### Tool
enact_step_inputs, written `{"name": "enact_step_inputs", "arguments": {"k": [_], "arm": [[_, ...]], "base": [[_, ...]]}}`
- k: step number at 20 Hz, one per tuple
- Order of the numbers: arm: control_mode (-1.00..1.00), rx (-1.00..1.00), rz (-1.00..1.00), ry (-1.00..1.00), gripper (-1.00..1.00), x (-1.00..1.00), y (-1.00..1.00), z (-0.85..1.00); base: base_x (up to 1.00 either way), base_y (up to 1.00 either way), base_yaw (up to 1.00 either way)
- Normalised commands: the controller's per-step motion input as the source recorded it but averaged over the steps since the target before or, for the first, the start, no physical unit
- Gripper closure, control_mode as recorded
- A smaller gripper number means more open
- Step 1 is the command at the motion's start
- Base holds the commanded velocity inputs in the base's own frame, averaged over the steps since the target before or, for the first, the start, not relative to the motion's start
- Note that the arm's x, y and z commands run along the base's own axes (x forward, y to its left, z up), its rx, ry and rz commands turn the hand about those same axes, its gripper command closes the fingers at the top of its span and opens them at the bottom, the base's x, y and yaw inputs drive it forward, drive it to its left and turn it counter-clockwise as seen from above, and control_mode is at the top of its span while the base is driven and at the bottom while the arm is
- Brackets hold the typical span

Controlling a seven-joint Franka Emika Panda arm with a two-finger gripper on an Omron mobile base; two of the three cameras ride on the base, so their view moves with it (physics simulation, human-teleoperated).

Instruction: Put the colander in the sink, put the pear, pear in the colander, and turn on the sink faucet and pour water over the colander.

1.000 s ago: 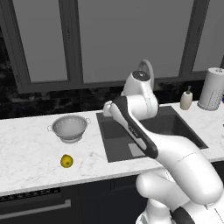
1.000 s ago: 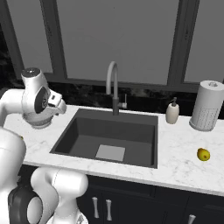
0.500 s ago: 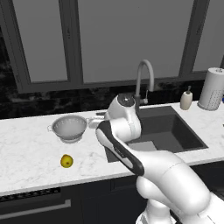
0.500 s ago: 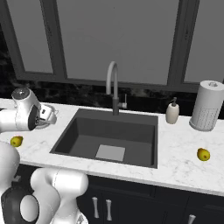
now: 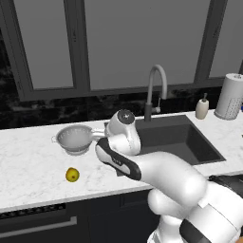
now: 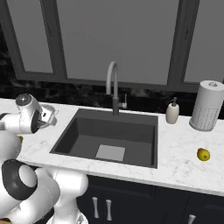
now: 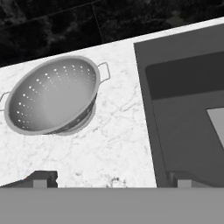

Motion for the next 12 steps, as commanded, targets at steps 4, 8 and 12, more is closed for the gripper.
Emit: {"name": "enact_step_inputs", "arguments": {"k": [4, 8, 12], "arm": [[-1.00, 0.00, 0.00, 0.10, -1.00, 0.44, 0.14, 0.00], [-1.00, 0.00, -0.02, 0.16, -1.00, 0.43, 0.26, 0.00], [-1.00, 0.00, -0.05, 0.13, -1.00, 0.36, 0.29, -0.03]], "base": [[0.00, 0.00, 0.00], [0.00, 0.00, 0.00], [0.00, 0.00, 0.00]]}}
